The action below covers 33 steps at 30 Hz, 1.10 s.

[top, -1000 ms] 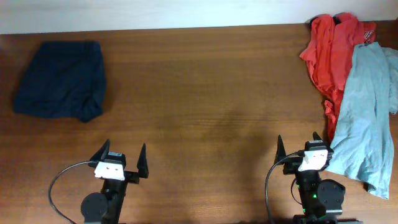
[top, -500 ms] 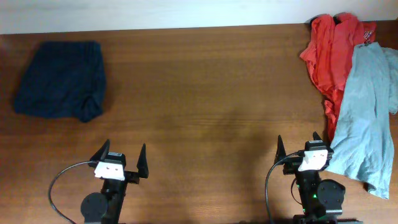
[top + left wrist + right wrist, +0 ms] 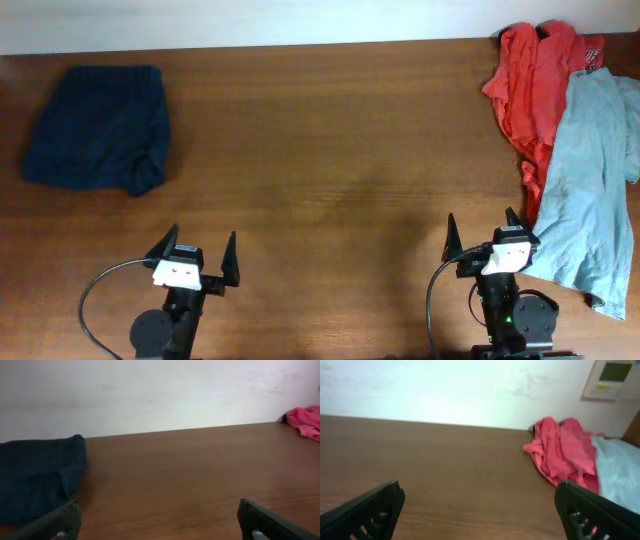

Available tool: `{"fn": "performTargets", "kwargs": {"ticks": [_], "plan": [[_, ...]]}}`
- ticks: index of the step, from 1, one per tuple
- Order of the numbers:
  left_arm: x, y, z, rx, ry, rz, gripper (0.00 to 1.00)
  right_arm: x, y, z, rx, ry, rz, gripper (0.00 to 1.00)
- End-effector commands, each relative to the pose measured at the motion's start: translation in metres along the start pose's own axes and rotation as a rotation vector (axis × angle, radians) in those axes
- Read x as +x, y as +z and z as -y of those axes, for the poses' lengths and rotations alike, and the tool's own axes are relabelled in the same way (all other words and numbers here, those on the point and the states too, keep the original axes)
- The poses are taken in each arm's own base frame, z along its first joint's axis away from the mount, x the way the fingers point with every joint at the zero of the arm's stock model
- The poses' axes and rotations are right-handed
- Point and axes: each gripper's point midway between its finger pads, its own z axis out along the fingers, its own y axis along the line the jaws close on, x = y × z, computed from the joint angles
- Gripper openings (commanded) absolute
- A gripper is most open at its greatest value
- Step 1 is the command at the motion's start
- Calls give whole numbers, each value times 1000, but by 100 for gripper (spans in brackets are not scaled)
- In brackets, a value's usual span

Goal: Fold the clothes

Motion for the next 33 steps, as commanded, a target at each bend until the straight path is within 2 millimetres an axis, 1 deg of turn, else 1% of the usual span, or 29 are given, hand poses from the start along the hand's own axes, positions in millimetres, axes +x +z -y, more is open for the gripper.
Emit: {"fn": "performTargets", "kwargs": {"ticks": [1, 2, 3, 7, 9, 12, 13, 17, 19, 22, 25, 28, 30, 32, 33], "plan": [[-8, -1, 14, 80, 8, 39, 99, -11, -1, -6, -39, 41, 43, 98], [-12, -2, 17, 99, 9, 51, 99, -18, -2, -6, -40, 65, 64, 99], [-16, -2, 19, 113, 4, 62, 99, -31, -4, -5, -40, 86, 97, 99], [-39, -3, 19, 112, -3, 85, 99, -78, -12, -3, -40, 88, 174, 99], [-54, -2, 18, 112, -3, 82, 99, -97, -14, -1, -40, 88, 169, 98], [-78, 5, 17, 114, -9, 60, 99, -118, -8, 0, -45, 93, 126, 98], [-96, 14, 19, 139, -14, 36, 99, -131, 0, -2, -64, 95, 88, 99], [-129, 42, 34, 262, -35, -35, 99, -153, 23, -7, -118, 107, -11, 98], [-140, 60, 40, 327, -60, -102, 99, -163, 37, -7, -125, 116, -74, 99], [-149, 90, 43, 381, -116, -238, 99, -175, 59, -4, -127, 123, -172, 99], [-152, 122, 42, 397, -169, -392, 99, -184, 83, -1, -129, 140, -285, 98], [-156, 152, 46, 423, -166, -476, 99, -190, 108, 1, -131, 153, -384, 98], [-162, 170, 53, 451, -175, -516, 99, -193, 127, 2, -135, 162, -433, 98], [-167, 185, 64, 497, -182, -530, 99, -195, 143, 0, -157, 172, -469, 98], [-166, 197, 69, 513, -183, -537, 99, -191, 155, 0, -162, 177, -497, 98]]}}
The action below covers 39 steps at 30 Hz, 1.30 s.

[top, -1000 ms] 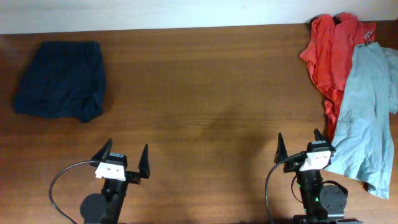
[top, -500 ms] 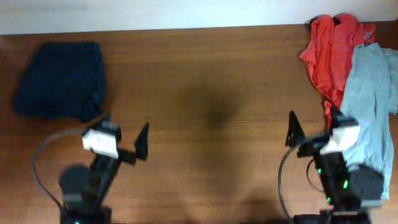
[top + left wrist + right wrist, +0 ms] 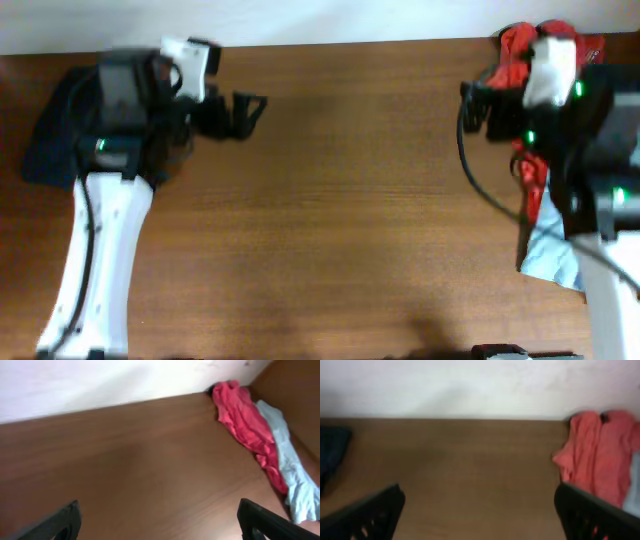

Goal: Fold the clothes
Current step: 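Reach the right gripper to the light blue T-shirt on the pile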

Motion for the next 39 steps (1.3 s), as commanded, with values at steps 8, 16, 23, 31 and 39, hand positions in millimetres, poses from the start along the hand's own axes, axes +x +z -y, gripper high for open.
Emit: {"fn": "performTargets", "kwargs": {"ticks": [8, 16, 23, 31, 39], "plan": [[14, 54, -4, 83, -26, -113, 99, 9, 55, 54, 160, 115, -114, 99], [24, 69, -1, 97, -31, -148, 99, 34, 69, 175, 472, 320, -120, 100], [36, 92, 28, 10, 67, -195, 99, 104, 99, 260, 582, 514, -233, 100], [52, 113, 65, -61, 178, -236, 99, 141, 137, 307, 618, 535, -231, 93], [82, 143, 73, -90, 214, -315, 99, 143, 152, 331, 636, 527, -165, 80]]}}
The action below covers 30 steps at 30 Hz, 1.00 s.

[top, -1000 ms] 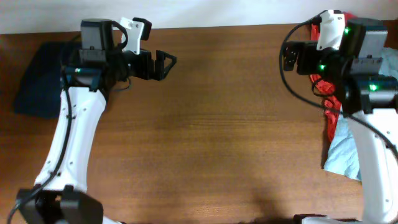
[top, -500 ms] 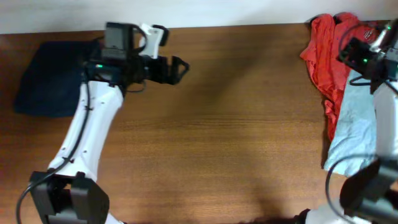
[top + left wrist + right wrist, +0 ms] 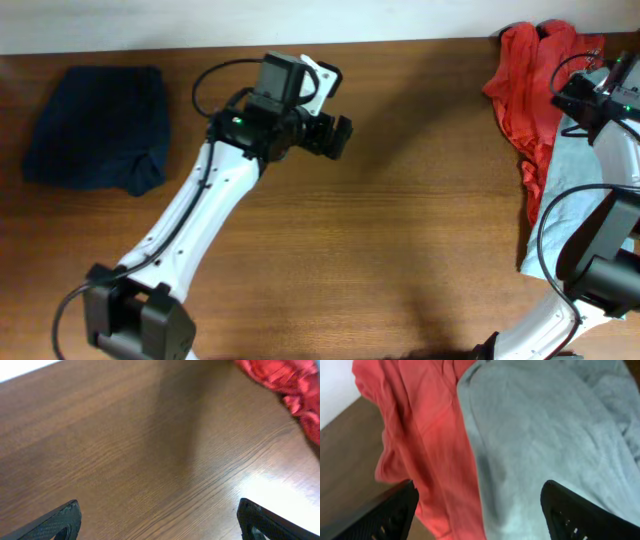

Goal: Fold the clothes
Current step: 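Reach the right gripper to the light blue T-shirt on the pile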

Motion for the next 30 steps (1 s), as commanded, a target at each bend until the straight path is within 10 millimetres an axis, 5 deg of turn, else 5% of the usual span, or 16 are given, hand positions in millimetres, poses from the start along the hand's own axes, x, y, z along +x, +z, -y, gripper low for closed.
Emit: {"fn": "performTargets", "kwargs": {"ticks": [1, 7, 14, 20, 24, 30], "plan": [[13, 27, -7, -41, 19, -56, 99, -6, 9, 11, 21, 17, 19, 80], [27, 49, -8, -26, 7, -106, 99, 6, 32, 29, 48, 38, -3, 76], [14, 52, -7, -26, 19, -53, 99, 16, 48, 43, 66, 51, -21, 61], [7, 52, -7, -26, 24, -24, 99, 18, 51, 45, 70, 54, -24, 22], [7, 52, -7, -26, 23, -25, 99, 3, 43, 42, 63, 53, 4, 6], [7, 52, -7, -26, 23, -25, 99, -43, -5, 29, 46, 52, 69, 4]]}}
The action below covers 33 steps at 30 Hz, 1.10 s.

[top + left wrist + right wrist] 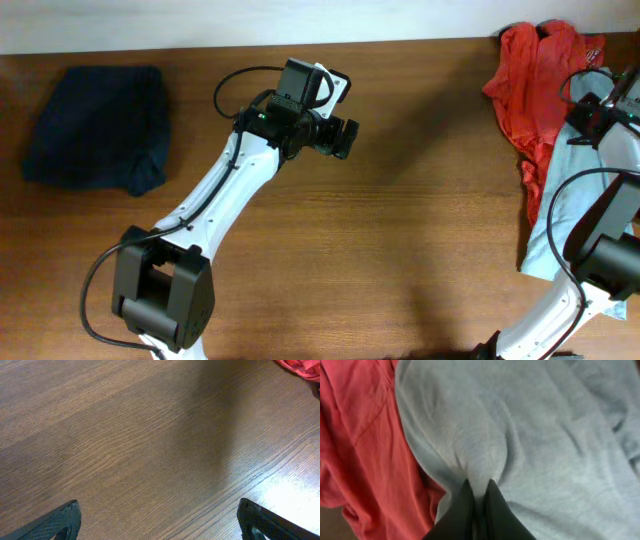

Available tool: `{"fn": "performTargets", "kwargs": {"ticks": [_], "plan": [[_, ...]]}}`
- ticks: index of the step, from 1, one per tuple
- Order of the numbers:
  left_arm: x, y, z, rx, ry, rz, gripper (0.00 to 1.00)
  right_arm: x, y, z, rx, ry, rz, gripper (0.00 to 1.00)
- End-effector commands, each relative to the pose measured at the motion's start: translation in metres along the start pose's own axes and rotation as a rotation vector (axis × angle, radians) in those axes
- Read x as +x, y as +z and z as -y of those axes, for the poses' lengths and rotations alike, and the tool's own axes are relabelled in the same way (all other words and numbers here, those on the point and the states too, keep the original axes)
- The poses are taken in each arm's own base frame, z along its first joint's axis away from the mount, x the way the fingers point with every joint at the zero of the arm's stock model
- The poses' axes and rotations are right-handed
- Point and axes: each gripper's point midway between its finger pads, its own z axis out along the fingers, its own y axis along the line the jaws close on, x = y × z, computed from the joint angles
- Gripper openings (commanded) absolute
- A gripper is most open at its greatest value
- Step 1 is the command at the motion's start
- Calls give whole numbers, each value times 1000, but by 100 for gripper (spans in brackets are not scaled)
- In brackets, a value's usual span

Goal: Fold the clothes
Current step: 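Reach the right gripper to the light blue T-shirt on the pile, then grasp the light blue T-shirt with the right gripper and pull it free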

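A light blue garment (pixel 565 150) lies at the table's right edge, partly over a crumpled red garment (pixel 530 70). My right gripper (pixel 479 482) is down on the light blue garment (pixel 545 435) near its edge beside the red one (pixel 360 435). It is shut on a pinched ridge of the blue cloth. In the overhead view the right gripper (pixel 590 108) shows at the far right. My left gripper (pixel 342 138) hangs open over bare wood at the table's upper middle. Its fingers (pixel 65 520) have nothing between them.
A dark blue folded garment (pixel 95 125) lies at the far left of the wooden table (pixel 380 260). A corner of the red garment (pixel 300 367) shows at the top right of the left wrist view. A white wall runs along the table's far edge.
My right gripper was open just above the light blue garment; now it is shut on a pinch of it. The left gripper has shifted slightly to the right and stays open.
Both arms first rested open at the table's front edge. Then both were raised toward the far side, left near the dark blue garment, right near the red one. Later the left hung over mid-table and the right over the pile, where it now grips the blue cloth.
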Motion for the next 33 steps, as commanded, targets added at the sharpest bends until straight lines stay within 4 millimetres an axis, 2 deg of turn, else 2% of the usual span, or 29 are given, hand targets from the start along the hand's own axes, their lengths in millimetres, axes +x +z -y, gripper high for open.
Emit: {"fn": "performTargets", "kwargs": {"ticks": [1, 2, 6, 9, 12, 17, 19, 23, 27, 29, 33], "plan": [[-5, -1, 2, -3, 20, 11, 99, -65, -62, -13, -30, 10, 149, 4], [-5, -1, 2, -3, 21, 14, 99, -78, -83, -18, -43, 10, 172, 4], [-22, -12, 3, -6, 29, 63, 99, -106, -142, -33, -96, 3, 232, 4], [-48, -36, 4, -11, 42, 136, 99, -120, -187, -51, -179, -17, 280, 4], [-73, -68, 3, -21, 47, 219, 99, -125, -240, -82, -334, -77, 318, 4], [-97, -120, -1, -43, 48, 326, 99, -110, -322, -129, -558, -156, 350, 4], [-101, -148, -2, -53, 48, 365, 99, -95, -361, -150, -650, -200, 356, 4], [-101, -184, -10, -95, 35, 402, 99, -60, -413, -187, -810, -305, 330, 4], [-94, -213, -23, -152, 11, 412, 99, -25, -449, -218, -928, -420, 314, 4], [-88, -222, -27, -162, 1, 404, 99, -19, -455, -225, -928, -444, 322, 4], [-75, -228, -30, -169, -14, 365, 99, -19, -452, -226, -899, -442, 327, 4]]}}
